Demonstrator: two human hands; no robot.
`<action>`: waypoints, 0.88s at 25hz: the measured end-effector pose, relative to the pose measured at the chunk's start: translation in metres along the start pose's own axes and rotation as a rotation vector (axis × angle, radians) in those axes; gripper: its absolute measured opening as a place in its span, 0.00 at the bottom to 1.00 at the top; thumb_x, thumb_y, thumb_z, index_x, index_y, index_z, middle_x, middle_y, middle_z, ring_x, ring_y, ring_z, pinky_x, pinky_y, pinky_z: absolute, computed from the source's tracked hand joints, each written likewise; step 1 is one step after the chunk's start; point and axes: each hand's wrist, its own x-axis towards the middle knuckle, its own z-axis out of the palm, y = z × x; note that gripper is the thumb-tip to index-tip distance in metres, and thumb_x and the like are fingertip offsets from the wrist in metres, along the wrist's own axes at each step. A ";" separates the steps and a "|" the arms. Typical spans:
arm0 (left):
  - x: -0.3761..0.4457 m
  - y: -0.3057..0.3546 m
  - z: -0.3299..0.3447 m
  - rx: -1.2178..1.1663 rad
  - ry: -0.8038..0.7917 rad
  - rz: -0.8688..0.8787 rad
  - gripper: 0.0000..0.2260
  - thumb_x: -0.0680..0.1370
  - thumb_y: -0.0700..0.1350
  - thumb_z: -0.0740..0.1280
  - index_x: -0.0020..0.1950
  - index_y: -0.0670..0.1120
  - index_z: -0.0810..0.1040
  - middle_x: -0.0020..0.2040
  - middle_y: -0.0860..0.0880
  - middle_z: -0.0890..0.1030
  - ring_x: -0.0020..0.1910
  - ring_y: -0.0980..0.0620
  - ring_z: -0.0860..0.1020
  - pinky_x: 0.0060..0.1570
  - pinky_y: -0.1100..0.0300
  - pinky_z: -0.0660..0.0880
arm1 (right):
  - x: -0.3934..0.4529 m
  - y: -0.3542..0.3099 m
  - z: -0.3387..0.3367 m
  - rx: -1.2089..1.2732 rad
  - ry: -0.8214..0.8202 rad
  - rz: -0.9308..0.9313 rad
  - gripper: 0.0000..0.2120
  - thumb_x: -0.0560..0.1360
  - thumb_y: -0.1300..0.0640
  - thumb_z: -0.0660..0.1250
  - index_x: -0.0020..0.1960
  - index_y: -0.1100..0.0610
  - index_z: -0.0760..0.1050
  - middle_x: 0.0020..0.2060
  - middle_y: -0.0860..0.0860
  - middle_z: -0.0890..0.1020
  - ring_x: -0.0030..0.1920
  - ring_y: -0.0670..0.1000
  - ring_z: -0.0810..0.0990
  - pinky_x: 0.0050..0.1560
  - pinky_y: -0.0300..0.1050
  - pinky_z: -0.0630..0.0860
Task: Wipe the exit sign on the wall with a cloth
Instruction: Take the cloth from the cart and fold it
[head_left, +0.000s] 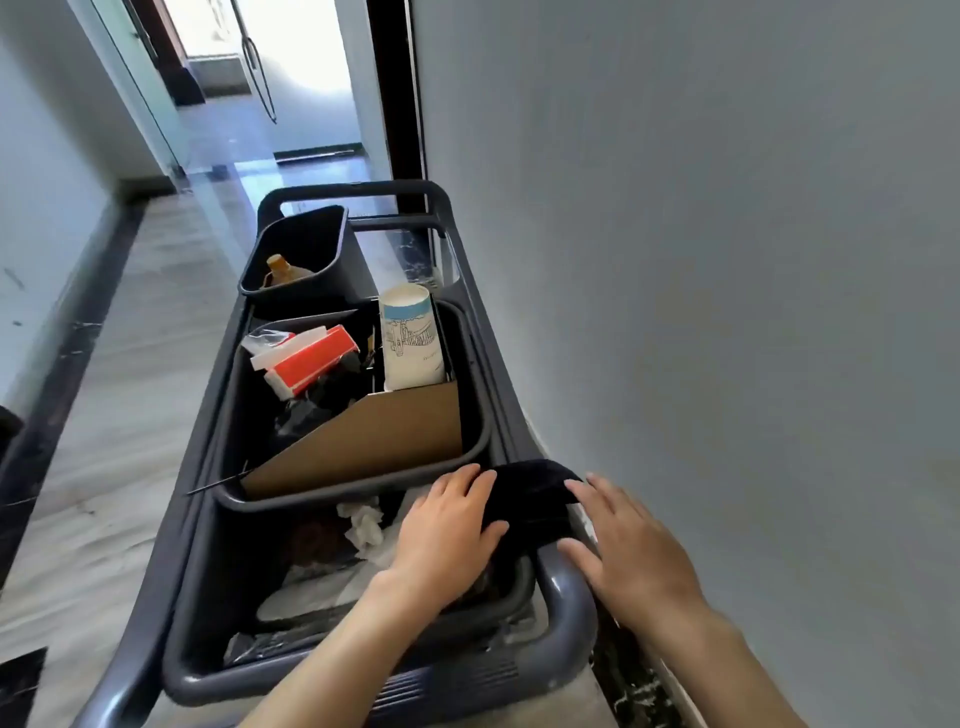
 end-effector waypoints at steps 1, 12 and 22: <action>0.004 0.001 0.003 -0.015 -0.035 -0.018 0.29 0.82 0.58 0.62 0.81 0.52 0.59 0.81 0.51 0.61 0.79 0.49 0.59 0.74 0.52 0.63 | 0.008 0.006 0.001 0.016 -0.025 -0.016 0.29 0.76 0.42 0.61 0.75 0.45 0.57 0.75 0.47 0.61 0.72 0.49 0.62 0.66 0.45 0.66; 0.023 -0.012 0.033 -0.369 -0.101 -0.218 0.37 0.74 0.55 0.74 0.79 0.55 0.61 0.75 0.54 0.69 0.73 0.54 0.68 0.70 0.60 0.66 | 0.065 0.038 0.020 0.166 -0.316 -0.130 0.39 0.73 0.46 0.67 0.76 0.39 0.48 0.77 0.41 0.49 0.75 0.46 0.53 0.69 0.47 0.64; 0.029 -0.015 0.021 -0.445 -0.093 -0.220 0.16 0.72 0.49 0.77 0.54 0.61 0.76 0.52 0.59 0.79 0.53 0.58 0.77 0.50 0.65 0.70 | 0.063 0.032 0.037 0.331 -0.133 -0.072 0.21 0.72 0.52 0.70 0.62 0.41 0.67 0.54 0.43 0.70 0.49 0.50 0.78 0.45 0.37 0.72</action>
